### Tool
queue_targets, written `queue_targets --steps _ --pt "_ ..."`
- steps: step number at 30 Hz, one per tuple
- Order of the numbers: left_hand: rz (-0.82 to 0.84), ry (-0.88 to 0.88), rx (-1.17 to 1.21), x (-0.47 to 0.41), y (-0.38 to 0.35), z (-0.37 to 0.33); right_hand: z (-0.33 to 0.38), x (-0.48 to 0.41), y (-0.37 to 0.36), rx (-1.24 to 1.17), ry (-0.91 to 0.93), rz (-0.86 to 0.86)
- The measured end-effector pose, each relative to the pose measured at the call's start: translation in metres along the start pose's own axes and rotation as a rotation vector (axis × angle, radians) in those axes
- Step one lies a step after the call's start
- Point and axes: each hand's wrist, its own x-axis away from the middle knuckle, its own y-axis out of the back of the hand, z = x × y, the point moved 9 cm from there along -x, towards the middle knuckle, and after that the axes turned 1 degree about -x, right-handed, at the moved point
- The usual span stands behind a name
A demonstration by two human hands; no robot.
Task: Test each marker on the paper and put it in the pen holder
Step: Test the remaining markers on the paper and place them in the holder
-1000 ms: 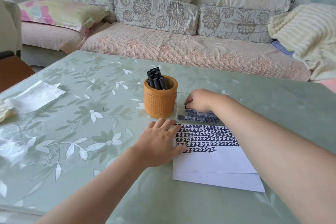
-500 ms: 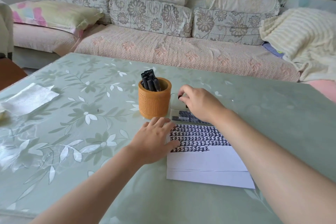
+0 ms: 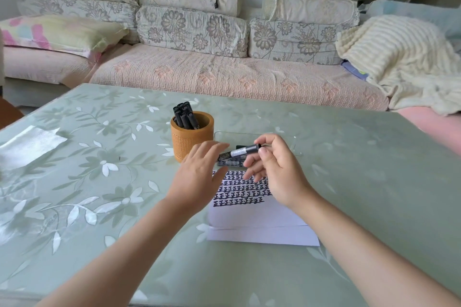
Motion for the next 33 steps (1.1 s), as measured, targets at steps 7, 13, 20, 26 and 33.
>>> queue_targets --steps 7,13,20,26,33 --pt "0.13 0.005 -0.062 0.003 -0.012 0.004 -0.034 0.007 0.018 0.226 -0.195 0.032" --pt "0.169 -0.125 -0.07 0.005 -0.021 -0.021 -0.02 0.009 0.007 0.827 0.099 0.228" --pt "0.169 -0.146 -0.002 0.006 -0.025 -0.031 -0.04 0.017 -0.009 0.93 -0.023 0.44" --pt "0.159 -0.267 -0.025 0.006 -0.019 -0.039 -0.04 0.019 -0.002 0.926 -0.056 0.485" --pt "0.216 -0.263 -0.044 0.007 -0.024 -0.042 -0.036 0.017 -0.001 0.939 0.044 0.426"
